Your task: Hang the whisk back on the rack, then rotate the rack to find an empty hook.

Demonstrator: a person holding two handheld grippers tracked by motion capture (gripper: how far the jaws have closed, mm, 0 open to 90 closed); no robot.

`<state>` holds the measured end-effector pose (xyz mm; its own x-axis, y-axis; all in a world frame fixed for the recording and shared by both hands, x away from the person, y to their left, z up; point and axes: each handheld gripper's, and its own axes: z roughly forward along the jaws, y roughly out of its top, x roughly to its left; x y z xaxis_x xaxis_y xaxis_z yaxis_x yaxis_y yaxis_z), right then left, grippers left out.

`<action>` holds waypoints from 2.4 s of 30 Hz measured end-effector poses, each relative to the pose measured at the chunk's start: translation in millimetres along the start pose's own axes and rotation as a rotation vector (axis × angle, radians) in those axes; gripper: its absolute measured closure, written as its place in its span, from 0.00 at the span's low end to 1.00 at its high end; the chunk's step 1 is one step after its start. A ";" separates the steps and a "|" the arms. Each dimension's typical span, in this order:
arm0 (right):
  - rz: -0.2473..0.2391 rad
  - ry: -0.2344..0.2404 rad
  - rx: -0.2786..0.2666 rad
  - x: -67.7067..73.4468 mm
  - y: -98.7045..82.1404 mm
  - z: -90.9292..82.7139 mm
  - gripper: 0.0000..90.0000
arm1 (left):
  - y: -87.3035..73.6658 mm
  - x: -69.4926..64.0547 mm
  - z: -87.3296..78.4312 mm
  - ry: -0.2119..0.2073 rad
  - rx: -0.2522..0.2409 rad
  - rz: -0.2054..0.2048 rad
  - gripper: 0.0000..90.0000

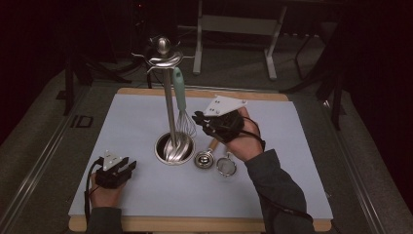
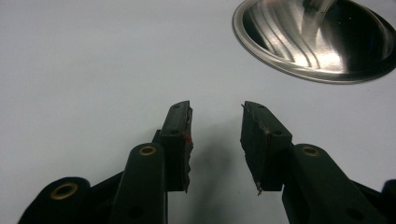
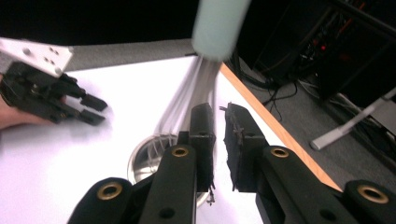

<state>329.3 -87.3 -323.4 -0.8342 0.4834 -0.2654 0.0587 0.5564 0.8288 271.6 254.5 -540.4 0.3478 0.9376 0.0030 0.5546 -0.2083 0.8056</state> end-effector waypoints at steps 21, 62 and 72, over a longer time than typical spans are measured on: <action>0.098 -0.071 0.170 -18.9 -80.8 0.6 0.72 | 1.2 2.8 -3.7 -0.037 -0.027 -0.041 0.75; 0.395 -0.170 0.318 -20.0 -232.9 -14.9 0.59 | 118.2 -28.7 -83.7 -0.234 -0.530 -0.021 0.99; 0.453 -0.204 0.306 -14.2 -249.9 -14.6 0.61 | 151.7 -42.8 -99.8 -0.254 -0.639 0.011 0.98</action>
<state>318.5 -243.1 -519.5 -0.5678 0.8225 -0.0323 0.5663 0.4189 0.7098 265.5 210.6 -359.2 0.5603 0.8259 -0.0624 0.0221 0.0605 0.9979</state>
